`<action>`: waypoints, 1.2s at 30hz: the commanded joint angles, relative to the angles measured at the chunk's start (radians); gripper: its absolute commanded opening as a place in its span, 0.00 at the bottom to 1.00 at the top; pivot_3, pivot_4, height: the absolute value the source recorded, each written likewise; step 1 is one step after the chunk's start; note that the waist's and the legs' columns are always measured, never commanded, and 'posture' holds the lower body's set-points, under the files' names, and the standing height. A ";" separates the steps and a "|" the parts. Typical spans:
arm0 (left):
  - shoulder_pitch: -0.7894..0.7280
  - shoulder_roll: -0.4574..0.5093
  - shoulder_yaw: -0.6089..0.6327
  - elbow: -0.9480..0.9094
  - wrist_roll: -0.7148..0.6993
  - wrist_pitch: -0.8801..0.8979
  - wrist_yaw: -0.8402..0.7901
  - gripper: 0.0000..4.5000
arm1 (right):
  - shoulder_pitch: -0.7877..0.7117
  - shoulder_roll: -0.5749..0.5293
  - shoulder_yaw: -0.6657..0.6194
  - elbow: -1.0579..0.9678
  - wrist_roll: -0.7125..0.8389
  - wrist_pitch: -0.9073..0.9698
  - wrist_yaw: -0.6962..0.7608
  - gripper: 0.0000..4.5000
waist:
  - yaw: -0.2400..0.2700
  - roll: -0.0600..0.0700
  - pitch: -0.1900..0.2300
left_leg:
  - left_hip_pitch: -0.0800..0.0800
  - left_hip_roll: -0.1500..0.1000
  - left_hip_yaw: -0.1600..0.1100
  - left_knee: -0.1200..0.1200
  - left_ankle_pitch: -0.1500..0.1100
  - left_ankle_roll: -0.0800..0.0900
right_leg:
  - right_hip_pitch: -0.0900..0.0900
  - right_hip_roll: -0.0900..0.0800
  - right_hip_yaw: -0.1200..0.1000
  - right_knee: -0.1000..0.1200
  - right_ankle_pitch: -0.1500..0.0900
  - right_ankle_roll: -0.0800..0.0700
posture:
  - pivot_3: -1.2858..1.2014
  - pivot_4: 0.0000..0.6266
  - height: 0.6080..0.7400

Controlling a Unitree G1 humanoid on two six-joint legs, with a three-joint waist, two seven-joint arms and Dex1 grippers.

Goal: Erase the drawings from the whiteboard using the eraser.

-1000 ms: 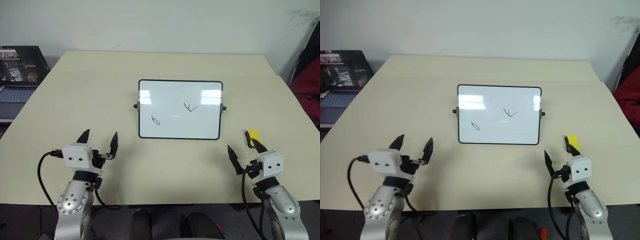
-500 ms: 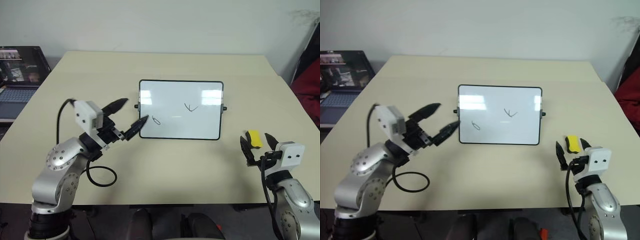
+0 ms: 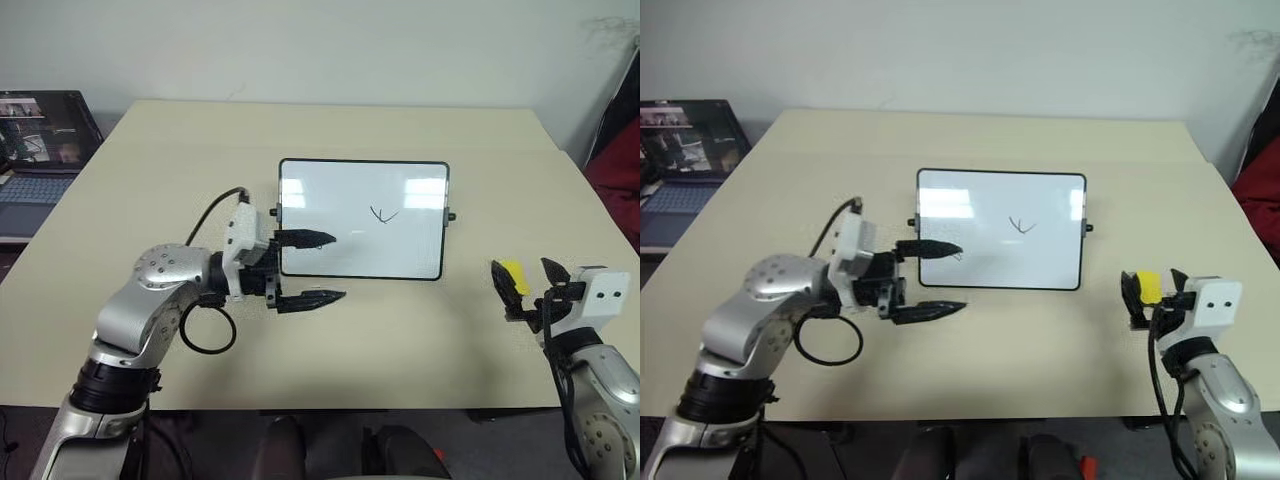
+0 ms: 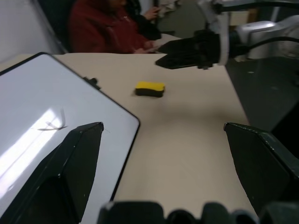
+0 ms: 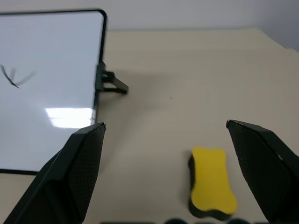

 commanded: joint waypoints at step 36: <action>-0.004 -0.045 -0.080 -0.059 0.093 -0.070 -0.091 1.00 | -0.499 -0.220 0.035 0.510 -0.092 0.398 0.066 0.99 | -0.001 0.002 0.001 | -0.007 0.001 0.001 0.001 0.000 0.000 | -0.008 0.002 0.002 0.000 0.001 -0.002 | 0.52 0.24 1.00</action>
